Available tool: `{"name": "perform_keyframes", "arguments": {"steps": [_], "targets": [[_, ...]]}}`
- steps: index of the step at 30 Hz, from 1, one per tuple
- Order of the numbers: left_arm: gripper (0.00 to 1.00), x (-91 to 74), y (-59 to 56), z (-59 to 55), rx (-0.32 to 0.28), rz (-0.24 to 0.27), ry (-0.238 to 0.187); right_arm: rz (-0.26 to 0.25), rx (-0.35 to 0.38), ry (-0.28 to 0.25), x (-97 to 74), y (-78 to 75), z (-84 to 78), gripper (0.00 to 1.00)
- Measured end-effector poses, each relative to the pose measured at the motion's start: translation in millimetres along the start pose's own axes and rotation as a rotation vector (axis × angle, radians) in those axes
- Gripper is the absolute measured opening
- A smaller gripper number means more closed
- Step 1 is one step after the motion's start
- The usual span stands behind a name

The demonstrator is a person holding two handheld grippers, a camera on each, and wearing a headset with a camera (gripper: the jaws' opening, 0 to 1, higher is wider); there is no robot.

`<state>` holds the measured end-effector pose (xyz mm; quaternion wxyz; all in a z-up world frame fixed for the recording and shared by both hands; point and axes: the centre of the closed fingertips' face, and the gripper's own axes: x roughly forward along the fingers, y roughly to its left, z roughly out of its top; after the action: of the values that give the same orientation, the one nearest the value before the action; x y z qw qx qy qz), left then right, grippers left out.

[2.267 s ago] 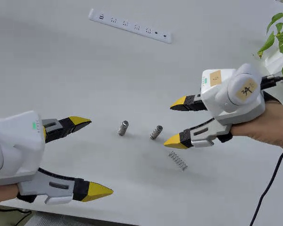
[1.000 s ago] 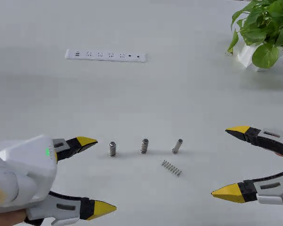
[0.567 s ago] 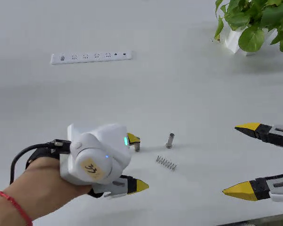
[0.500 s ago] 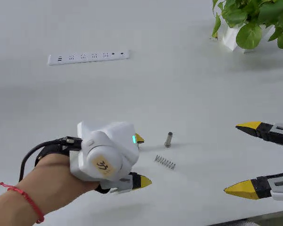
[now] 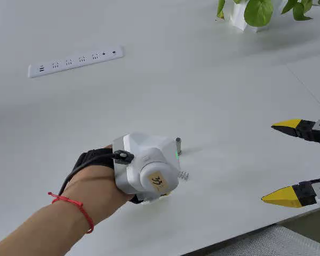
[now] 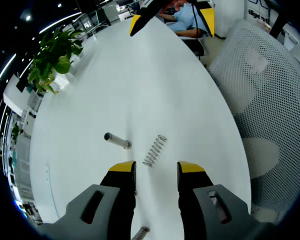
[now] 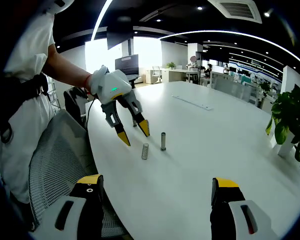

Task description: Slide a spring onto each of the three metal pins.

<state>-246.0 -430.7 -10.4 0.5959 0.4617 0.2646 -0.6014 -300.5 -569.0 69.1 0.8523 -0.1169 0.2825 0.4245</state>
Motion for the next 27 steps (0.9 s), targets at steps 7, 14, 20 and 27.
{"name": "perform_keyframes", "arguments": {"steps": [7, 14, 20, 27], "targets": [[0.25, 15.9, 0.1, 1.3, 0.034, -0.035, 0.057, -0.029, 0.023, -0.02, -8.1, -6.1, -8.0, 0.88], [0.23, 27.0, 1.8, -0.2, 0.057, -0.054, 0.113, -0.048, 0.038, -0.022, -14.8, -8.5, -15.5, 0.87], [0.2, 30.1, 2.3, -2.6, 0.039, -0.071, 0.147, -0.063, 0.047, -0.027, -18.6, -10.9, -16.4, 0.86], [0.12, 29.2, -4.7, -6.4, -0.053, -0.095, 0.156, -0.062, 0.047, -0.031, -15.9, -9.8, -14.6, 0.85]]}}
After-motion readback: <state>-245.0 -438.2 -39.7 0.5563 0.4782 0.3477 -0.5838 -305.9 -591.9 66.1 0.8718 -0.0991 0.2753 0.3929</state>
